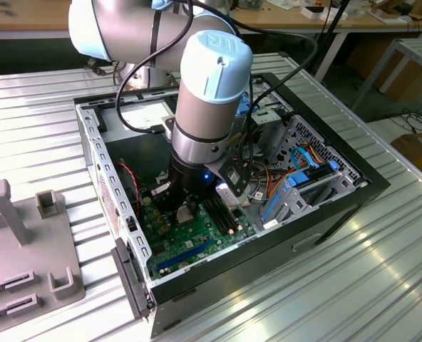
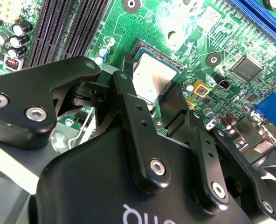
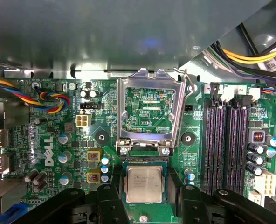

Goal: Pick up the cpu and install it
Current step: 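Place the cpu into insertion slot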

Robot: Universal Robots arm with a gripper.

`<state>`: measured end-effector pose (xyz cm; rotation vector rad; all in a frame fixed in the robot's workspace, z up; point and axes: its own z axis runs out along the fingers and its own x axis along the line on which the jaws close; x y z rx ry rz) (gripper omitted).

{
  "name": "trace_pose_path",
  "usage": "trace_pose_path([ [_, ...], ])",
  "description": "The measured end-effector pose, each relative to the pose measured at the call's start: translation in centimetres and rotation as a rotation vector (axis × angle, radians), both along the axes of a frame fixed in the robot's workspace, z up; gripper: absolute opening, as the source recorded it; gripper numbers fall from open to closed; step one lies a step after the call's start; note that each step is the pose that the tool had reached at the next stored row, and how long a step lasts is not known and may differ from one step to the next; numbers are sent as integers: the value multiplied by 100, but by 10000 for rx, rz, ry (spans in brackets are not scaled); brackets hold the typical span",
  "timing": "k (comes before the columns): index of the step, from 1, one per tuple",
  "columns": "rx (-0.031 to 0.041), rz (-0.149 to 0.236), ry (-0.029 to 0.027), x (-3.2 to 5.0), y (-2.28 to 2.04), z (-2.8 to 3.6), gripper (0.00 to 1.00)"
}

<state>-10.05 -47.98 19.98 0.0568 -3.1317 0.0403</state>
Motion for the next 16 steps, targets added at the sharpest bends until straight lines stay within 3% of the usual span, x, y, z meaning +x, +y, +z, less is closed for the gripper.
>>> trace_pose_path([
  [16,3,0,-2,0,-1,-9,47],
])
